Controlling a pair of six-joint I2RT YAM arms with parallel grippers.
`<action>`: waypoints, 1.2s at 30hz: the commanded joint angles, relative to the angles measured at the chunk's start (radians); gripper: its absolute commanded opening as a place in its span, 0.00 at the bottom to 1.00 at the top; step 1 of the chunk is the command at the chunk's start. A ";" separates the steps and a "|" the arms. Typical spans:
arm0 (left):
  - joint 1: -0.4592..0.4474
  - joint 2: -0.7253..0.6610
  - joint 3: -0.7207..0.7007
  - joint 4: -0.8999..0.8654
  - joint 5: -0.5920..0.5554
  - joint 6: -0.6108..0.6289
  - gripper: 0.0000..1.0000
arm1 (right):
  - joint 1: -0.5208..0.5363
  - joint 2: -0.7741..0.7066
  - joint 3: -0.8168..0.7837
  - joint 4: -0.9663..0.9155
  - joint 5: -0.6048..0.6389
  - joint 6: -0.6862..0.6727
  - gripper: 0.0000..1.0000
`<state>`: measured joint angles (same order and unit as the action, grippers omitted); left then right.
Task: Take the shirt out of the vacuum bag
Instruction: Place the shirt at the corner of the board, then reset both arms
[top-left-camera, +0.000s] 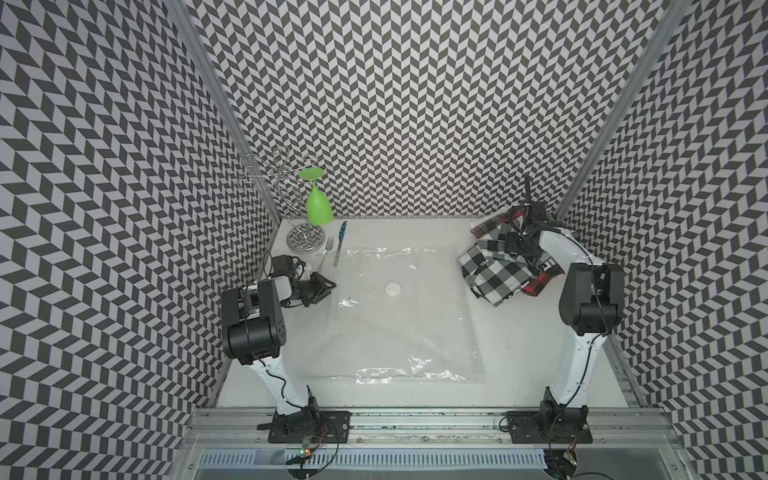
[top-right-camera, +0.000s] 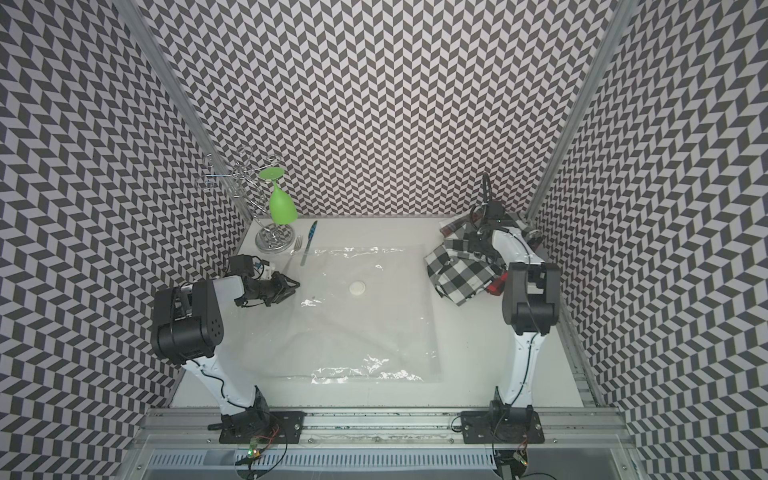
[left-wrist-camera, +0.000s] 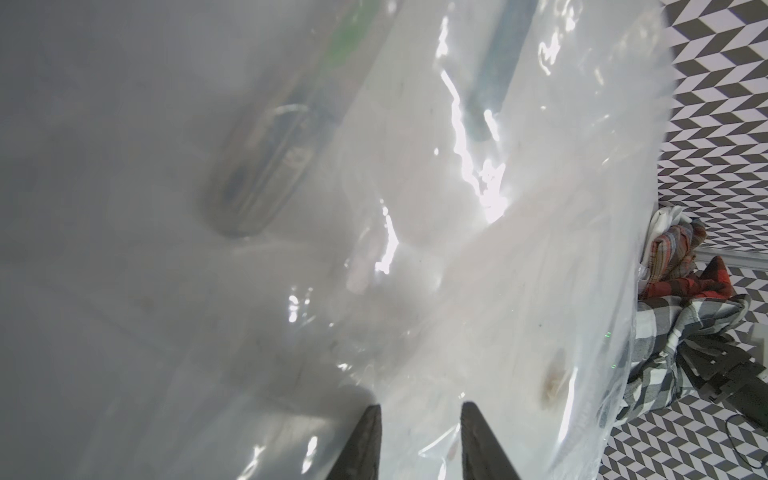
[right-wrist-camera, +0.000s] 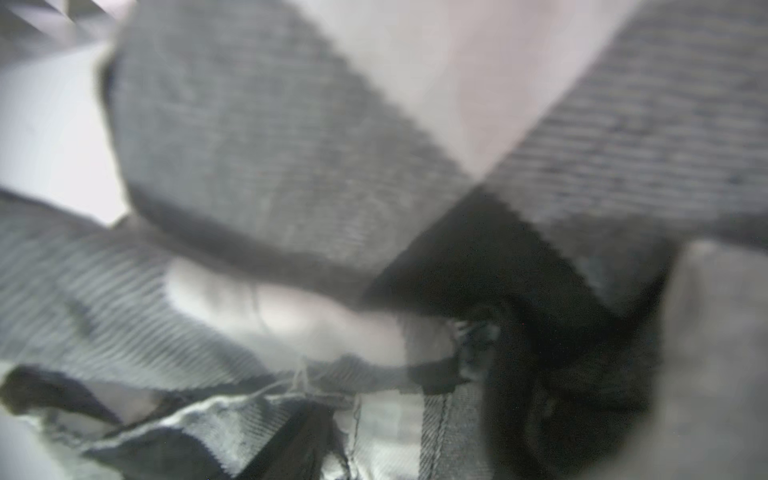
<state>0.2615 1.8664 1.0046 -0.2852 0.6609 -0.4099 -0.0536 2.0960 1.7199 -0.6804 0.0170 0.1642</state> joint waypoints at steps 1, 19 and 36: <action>-0.007 0.087 -0.055 -0.143 -0.147 0.035 0.37 | -0.020 0.042 -0.003 0.016 -0.143 0.092 0.72; -0.106 -0.101 0.109 -0.185 -0.072 -0.052 0.72 | -0.062 -0.242 0.048 -0.012 -0.271 0.063 0.77; -0.211 -0.364 0.234 -0.025 -0.050 -0.076 0.86 | -0.066 -0.933 -0.677 0.603 -0.449 0.027 0.96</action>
<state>0.0616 1.5665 1.2720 -0.4152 0.6098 -0.4953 -0.1165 1.2991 1.2011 -0.3534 -0.3676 0.1783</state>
